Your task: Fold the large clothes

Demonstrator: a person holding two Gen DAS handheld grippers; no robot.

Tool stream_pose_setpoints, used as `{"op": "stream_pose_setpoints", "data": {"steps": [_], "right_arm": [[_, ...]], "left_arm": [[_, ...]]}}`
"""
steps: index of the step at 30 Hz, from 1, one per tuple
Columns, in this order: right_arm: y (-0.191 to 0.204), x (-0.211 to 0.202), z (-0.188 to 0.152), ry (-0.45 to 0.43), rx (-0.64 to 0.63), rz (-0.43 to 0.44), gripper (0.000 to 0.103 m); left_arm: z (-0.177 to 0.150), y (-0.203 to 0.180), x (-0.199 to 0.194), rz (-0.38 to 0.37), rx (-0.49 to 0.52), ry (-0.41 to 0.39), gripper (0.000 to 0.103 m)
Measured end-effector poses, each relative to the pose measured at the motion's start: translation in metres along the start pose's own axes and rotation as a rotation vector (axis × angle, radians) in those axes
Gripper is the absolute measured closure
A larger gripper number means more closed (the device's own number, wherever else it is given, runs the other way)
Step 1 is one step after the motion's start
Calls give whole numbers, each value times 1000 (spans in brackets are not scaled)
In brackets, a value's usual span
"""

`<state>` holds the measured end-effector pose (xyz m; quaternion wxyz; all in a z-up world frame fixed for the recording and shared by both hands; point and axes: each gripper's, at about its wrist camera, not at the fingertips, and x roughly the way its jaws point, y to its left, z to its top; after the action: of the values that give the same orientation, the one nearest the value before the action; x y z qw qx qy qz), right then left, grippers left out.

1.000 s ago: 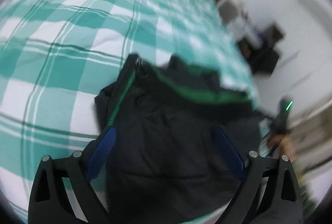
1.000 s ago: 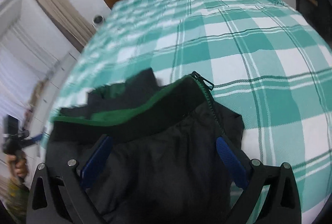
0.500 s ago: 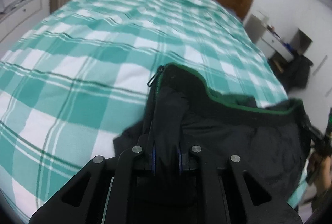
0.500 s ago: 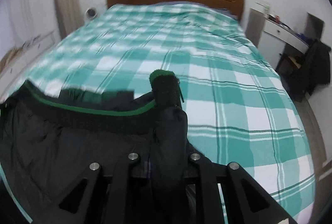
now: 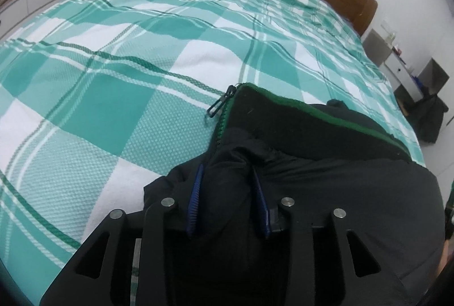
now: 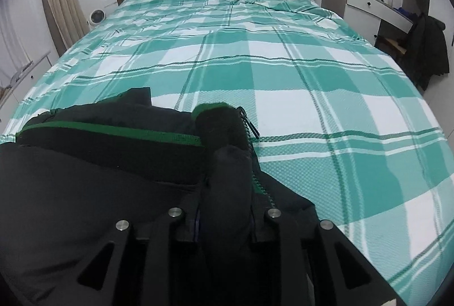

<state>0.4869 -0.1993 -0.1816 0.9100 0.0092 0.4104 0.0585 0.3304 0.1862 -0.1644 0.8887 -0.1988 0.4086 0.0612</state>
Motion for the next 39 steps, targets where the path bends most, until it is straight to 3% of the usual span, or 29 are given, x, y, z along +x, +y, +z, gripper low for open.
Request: {"op": "stream_pose_setpoints", "data": {"steps": [39], "right_arm": [[-14, 17, -8, -55, 79, 70, 79]], "left_arm": [[-5, 7, 13, -42, -27, -28, 63]]}}
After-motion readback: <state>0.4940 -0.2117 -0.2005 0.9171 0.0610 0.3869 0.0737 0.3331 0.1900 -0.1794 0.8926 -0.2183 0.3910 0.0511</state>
